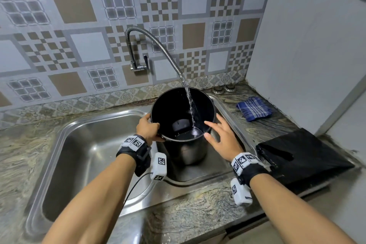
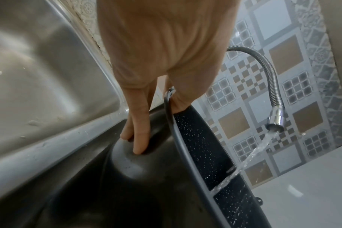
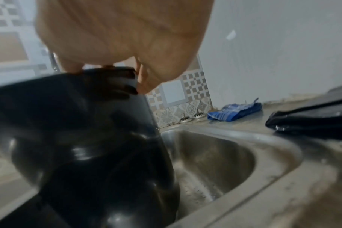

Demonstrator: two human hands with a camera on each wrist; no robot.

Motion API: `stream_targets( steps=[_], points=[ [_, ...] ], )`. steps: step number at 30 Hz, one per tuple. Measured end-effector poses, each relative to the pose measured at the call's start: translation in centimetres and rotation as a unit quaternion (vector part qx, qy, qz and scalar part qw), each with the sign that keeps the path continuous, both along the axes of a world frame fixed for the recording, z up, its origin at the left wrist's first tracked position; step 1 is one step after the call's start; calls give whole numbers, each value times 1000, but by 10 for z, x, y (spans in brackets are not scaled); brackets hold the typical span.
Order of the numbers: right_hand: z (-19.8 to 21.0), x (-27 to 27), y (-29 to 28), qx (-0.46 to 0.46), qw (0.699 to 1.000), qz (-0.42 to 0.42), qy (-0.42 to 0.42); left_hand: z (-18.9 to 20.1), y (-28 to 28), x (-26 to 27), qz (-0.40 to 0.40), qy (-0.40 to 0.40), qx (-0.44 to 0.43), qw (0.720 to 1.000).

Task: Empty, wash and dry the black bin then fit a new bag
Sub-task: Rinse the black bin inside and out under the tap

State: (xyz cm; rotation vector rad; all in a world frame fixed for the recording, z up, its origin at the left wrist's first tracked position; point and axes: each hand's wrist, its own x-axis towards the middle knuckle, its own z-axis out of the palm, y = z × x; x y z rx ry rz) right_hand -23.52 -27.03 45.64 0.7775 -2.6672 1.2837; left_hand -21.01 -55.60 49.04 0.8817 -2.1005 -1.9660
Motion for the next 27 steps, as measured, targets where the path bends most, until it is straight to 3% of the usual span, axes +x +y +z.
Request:
stream_targets(
  steps=[2, 4, 8, 12, 18, 27],
  points=[
    [7, 2, 4, 72, 993, 4, 94, 3, -3, 3, -13, 2, 10, 1000],
    [18, 1, 5, 140, 964, -1, 227, 11, -1, 9, -31, 6, 13, 999],
    [52, -5, 9, 122, 941, 54, 312, 33, 7, 22, -49, 20, 31, 998],
    [94, -11, 19, 117, 932, 109, 325, 52, 19, 33, -49, 48, 22, 997],
    [146, -16, 14, 64, 944, 151, 287, 84, 38, 41, -7, 115, 8, 993],
    [213, -27, 1, 77, 941, 182, 274, 115, 38, 45, -29, 97, -85, 991]
  ],
)
